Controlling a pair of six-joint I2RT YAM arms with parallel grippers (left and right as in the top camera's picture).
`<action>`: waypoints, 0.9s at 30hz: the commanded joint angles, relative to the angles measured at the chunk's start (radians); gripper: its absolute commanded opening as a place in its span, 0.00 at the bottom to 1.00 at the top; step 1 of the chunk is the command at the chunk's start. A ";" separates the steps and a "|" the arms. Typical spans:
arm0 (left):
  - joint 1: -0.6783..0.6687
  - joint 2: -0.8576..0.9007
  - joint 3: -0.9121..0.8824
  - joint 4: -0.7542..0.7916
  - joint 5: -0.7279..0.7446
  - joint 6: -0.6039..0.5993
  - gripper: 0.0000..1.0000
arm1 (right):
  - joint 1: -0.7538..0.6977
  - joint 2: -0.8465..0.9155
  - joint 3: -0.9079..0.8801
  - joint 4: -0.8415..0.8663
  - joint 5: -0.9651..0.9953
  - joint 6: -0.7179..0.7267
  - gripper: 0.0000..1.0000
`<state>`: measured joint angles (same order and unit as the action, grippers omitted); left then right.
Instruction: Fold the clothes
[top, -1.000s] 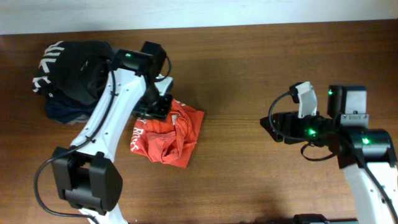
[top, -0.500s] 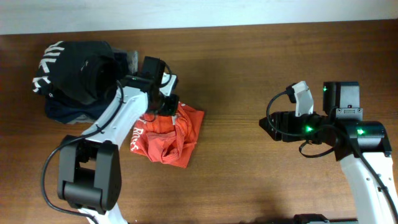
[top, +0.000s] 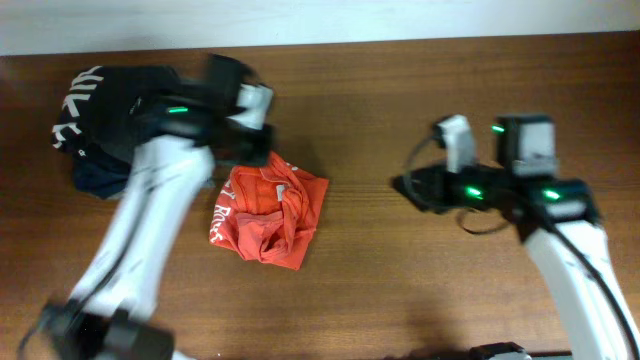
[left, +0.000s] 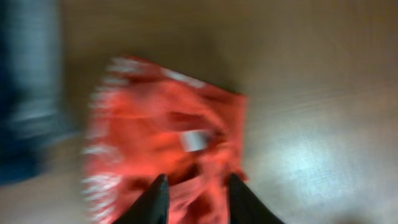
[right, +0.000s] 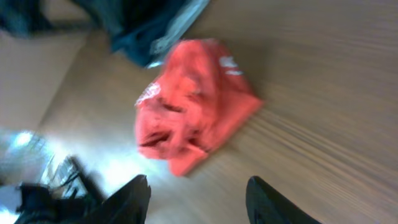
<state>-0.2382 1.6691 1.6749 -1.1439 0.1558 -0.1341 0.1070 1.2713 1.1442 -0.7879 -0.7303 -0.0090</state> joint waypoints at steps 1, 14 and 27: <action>0.138 -0.107 0.028 -0.126 -0.121 -0.003 0.36 | 0.201 0.138 0.011 0.148 -0.024 0.093 0.43; 0.248 -0.054 -0.006 -0.286 -0.119 0.023 0.42 | 0.489 0.634 0.011 0.679 0.246 0.415 0.04; 0.248 -0.051 -0.319 -0.089 -0.005 0.023 0.43 | 0.410 0.681 0.011 0.411 0.610 0.464 0.04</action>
<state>0.0071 1.6108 1.4357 -1.2877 0.0830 -0.1242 0.5629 1.9419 1.1580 -0.3115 -0.2771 0.4423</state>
